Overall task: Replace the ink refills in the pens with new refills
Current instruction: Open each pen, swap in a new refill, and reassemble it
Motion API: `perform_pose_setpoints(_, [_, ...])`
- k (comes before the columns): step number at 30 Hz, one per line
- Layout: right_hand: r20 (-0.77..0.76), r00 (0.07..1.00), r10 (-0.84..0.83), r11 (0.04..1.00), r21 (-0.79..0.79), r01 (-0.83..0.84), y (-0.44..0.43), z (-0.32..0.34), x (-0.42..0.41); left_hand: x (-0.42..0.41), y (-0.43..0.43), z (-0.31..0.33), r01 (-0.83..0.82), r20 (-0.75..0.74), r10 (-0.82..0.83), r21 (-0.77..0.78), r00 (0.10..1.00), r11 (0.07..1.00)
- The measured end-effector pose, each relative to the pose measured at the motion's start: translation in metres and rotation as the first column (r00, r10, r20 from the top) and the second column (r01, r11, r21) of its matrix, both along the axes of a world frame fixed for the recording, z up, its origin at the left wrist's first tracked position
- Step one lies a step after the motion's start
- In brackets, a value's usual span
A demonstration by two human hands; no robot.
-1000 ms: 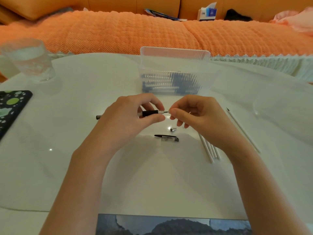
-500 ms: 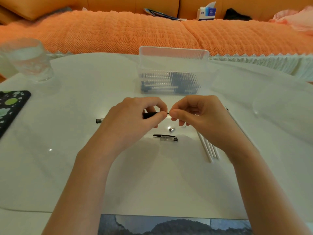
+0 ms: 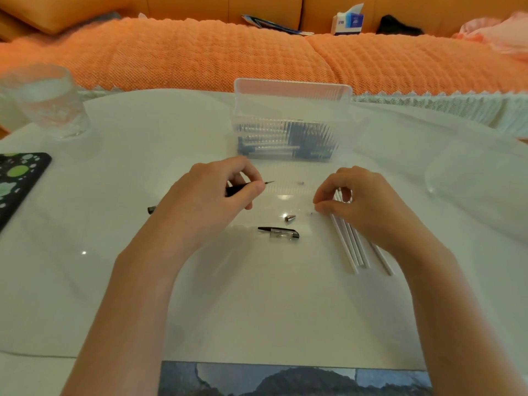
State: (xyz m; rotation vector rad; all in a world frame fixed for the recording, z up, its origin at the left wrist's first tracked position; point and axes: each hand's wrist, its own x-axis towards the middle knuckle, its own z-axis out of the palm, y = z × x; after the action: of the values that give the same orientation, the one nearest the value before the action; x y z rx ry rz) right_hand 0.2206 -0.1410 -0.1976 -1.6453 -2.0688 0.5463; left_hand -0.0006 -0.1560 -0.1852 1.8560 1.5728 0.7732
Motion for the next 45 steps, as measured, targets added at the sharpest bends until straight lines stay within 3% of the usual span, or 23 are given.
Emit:
perform_pose_setpoints(6, [0.072,0.997,0.039,0.999,-0.011,-0.039,0.003,-0.002,-0.002,-0.001,0.001,-0.001,0.0,0.016,0.0,-0.006,1.0,1.0])
perform_pose_setpoints(16, [-0.027,0.997,0.077,0.997,0.005,-0.077,-0.001,0.004,-0.011,-0.001,0.001,-0.002,0.015,0.046,-0.013,-0.038,0.999,0.999])
perform_pose_setpoints(26, [0.034,0.978,0.205,0.978,-0.051,-0.203,0.0,-0.005,-0.028,-0.001,0.0,0.0,0.034,0.023,-0.033,-0.05,0.999,0.998])
perform_pose_setpoints(34, [-0.268,0.958,0.103,0.995,0.035,-0.097,-0.004,0.003,-0.028,-0.002,0.0,0.0,0.036,0.059,-0.034,-0.036,0.998,0.999])
perform_pose_setpoints(45, [-0.3,0.945,0.128,0.992,0.06,-0.115,-0.006,0.006,-0.033,0.003,-0.001,0.003,0.042,0.018,-0.042,-0.031,0.999,0.999])
